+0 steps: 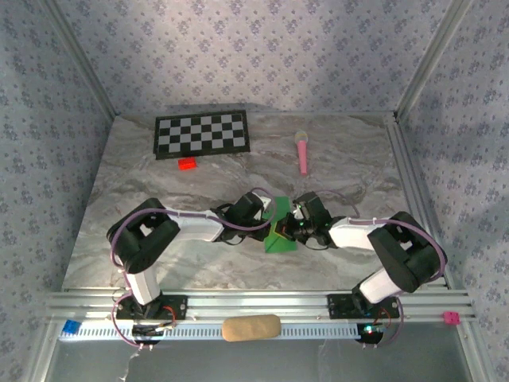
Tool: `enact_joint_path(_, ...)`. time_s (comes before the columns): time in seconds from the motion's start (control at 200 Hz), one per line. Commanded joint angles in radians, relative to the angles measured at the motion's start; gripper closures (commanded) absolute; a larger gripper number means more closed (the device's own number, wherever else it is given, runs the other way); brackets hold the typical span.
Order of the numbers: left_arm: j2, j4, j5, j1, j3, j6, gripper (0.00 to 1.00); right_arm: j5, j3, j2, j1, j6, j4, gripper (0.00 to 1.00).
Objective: Fold a paper plane with a square sheet of paper (pick it up from the middle)
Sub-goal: Fold the triangle a second time at the center of the table.
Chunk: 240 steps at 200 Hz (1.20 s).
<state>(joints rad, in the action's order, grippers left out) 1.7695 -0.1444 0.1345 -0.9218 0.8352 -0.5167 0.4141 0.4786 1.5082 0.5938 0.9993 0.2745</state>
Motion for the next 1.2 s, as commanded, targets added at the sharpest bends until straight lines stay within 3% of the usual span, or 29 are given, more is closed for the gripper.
enact_joint_path(0.0, 0.031, 0.050, 0.012, 0.004, 0.015, 0.016, 0.98, -0.019, -0.035, 0.028, -0.005, 0.011, 0.010, 1.00)
enact_joint_path(0.41, 0.033, 0.077, 0.003, 0.004, 0.029, 0.031, 0.98, -0.028, 0.038, -0.050, -0.037, -0.009, -0.068, 1.00)
enact_joint_path(0.889, 0.030, 0.078, -0.005, 0.005, 0.023, 0.032, 0.98, -0.084, -0.026, 0.078, -0.093, 0.057, -0.024, 1.00)
enact_joint_path(1.194, 0.016, 0.090, -0.016, 0.005, 0.017, 0.037, 0.99, -0.018, 0.042, -0.023, -0.133, -0.001, -0.073, 1.00)
